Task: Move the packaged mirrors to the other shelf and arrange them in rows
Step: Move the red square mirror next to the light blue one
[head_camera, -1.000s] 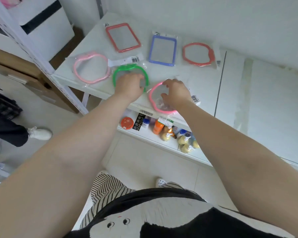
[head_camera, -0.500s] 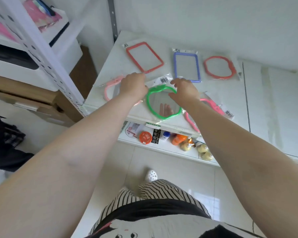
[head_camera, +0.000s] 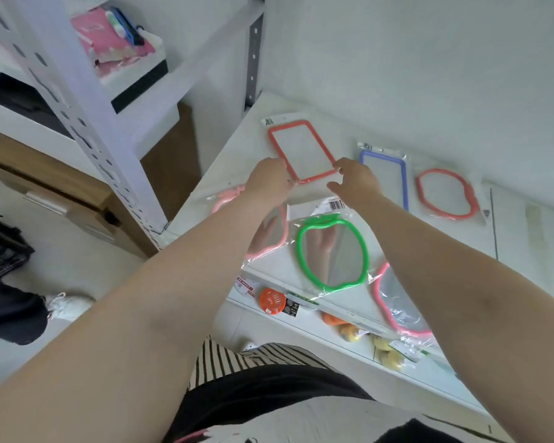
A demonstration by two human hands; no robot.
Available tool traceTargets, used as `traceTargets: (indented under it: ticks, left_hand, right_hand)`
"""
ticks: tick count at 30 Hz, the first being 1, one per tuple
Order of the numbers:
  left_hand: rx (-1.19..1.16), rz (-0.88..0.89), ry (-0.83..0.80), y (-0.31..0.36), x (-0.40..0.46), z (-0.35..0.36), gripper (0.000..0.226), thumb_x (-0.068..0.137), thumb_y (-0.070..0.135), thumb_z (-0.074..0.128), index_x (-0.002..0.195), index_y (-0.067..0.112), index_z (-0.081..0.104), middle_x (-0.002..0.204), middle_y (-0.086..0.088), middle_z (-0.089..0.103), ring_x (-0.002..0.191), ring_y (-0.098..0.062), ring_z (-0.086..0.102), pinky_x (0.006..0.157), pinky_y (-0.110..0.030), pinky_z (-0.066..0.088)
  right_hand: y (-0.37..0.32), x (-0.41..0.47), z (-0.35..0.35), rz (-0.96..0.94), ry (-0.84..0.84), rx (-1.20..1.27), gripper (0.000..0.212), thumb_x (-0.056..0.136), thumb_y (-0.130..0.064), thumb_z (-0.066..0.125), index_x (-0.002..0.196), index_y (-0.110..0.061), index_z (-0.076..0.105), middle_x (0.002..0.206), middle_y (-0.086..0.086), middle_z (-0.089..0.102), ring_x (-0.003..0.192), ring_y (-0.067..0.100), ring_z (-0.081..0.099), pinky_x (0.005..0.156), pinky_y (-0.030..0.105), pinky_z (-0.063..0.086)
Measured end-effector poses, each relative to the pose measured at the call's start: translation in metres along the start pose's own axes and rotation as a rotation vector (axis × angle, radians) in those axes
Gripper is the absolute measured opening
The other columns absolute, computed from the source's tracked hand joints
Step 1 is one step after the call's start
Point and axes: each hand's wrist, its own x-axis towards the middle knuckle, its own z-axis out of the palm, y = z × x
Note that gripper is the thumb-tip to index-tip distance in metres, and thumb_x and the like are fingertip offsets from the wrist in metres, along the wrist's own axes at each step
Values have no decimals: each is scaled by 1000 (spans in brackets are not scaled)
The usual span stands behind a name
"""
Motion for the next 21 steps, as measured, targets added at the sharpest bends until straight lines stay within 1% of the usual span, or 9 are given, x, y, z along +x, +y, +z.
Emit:
traceTargets:
  ticks: [5,8,10,12,14,16,19,20,21]
  left_hand:
    - [-29,13,-15,-1,30,18,23,87,12,54,105,0,64,111,-16,66,109,-32,59,88,-32,44]
    - [-58,-4,-48,-3,44,30,23,87,14,53,99,0,67,105,-17,68,104,-32,62,84,-31,45]
    - [-106,-28,-73,-2,50,37,27,90,20,54,99,-2,67,105,-18,68,104,-34,62,85,-33,46]
    - [-175,-62,-90,0,54,42,31,90,22,55,104,-4,65,109,-20,67,107,-35,61,90,-37,46]
    - [-252,-106,-83,2,59,46,32,89,20,56,106,-5,65,110,-21,67,108,-36,60,92,-38,47]
    - [-348,-189,-83,0,62,48,33,87,19,58,112,-2,62,114,-19,66,111,-35,59,95,-37,48]
    - [-434,-296,-67,-4,65,46,31,88,15,59,113,-2,62,115,-17,66,109,-34,62,90,-34,48]
    - [-463,-322,-63,-5,65,46,29,88,14,59,112,-2,63,113,-17,67,108,-34,63,87,-34,48]
    - [-496,-342,-52,-6,65,45,28,87,13,61,110,-2,64,111,-17,68,106,-34,64,85,-33,48]
  right_hand:
    - [1,30,7,26,-36,-36,49,93,-25,58,138,-14,43,127,14,57,120,32,53,93,38,44]
    - [0,48,13,78,-64,-5,51,95,-23,54,142,-9,37,135,17,53,124,34,50,96,37,42]
    - [-3,57,17,119,-85,39,52,98,-22,50,144,-6,33,140,18,49,126,35,49,99,38,41]
    - [-4,63,23,138,-96,91,45,99,-22,46,140,-4,38,136,20,52,123,36,52,99,38,42]
    - [-5,67,29,157,-80,117,35,99,-20,45,129,-3,47,125,21,58,114,37,57,91,37,45]
    - [-7,68,34,200,-47,136,31,97,-22,47,121,-3,52,119,20,61,110,36,59,85,35,45]
    - [-9,67,37,285,-25,172,40,94,-25,56,127,-2,54,123,17,62,114,34,59,91,36,47]
    - [-9,66,37,310,-36,200,42,93,-24,58,128,-1,54,121,16,63,113,34,60,93,36,47]
    - [-8,64,37,327,-44,233,38,92,-23,59,123,0,58,112,16,66,107,33,62,90,36,49]
